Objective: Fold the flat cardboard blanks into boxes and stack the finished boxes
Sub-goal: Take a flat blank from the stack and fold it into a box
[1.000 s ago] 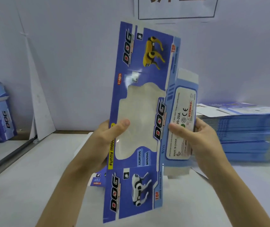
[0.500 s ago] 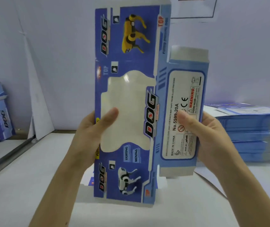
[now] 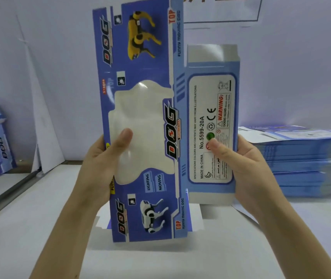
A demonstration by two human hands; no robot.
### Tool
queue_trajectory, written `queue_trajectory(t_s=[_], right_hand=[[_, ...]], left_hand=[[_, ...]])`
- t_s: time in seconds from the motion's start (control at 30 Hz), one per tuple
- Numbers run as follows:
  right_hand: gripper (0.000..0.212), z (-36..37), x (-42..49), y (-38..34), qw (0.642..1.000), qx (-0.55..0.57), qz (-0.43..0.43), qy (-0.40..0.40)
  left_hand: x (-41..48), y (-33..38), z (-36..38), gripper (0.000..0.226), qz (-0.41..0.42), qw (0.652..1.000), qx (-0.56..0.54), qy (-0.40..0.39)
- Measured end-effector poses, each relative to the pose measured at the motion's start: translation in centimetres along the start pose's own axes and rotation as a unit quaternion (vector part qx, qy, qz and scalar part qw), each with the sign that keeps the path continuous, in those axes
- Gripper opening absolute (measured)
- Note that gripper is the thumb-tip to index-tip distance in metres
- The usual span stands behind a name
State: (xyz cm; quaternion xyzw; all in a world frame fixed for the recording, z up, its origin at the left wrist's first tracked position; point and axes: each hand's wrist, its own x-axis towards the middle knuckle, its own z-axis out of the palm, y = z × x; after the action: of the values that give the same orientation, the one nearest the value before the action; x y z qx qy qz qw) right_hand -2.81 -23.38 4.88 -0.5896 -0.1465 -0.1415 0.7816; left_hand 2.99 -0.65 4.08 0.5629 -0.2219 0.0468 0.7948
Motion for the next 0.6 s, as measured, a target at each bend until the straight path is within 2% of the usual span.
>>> queue_trajectory(t_s=[0.1,0.27,0.4,0.53,0.6], right_hand=[[0.014,0.05,-0.06,-0.16,1.000,-0.014,0.004,-0.007],[0.021,-0.26,0.03,0.12,1.000,-0.012,0.002,0.019],[0.028,-0.21,-0.02,-0.17,1.000,-0.016,0.012,-0.005],[0.024,-0.38,-0.01,-0.14,1.000,-0.006,0.020,0.008],[0.021,-0.33,-0.06,-0.23,1.000,-0.012,0.027,-0.004]], left_hand=[[0.01,-0.01,0.15,0.056,-0.011,1.000,-0.001,0.009],[-0.12,-0.03,0.62,0.033,-0.005,1.000,-0.006,0.010],[-0.07,0.15,0.54,0.052,0.006,1.000,0.024,0.016],[-0.03,-0.01,0.46,0.043,-0.006,1.000,-0.003,0.027],[0.12,-0.07,0.70,0.047,-0.014,0.999,0.013,0.039]])
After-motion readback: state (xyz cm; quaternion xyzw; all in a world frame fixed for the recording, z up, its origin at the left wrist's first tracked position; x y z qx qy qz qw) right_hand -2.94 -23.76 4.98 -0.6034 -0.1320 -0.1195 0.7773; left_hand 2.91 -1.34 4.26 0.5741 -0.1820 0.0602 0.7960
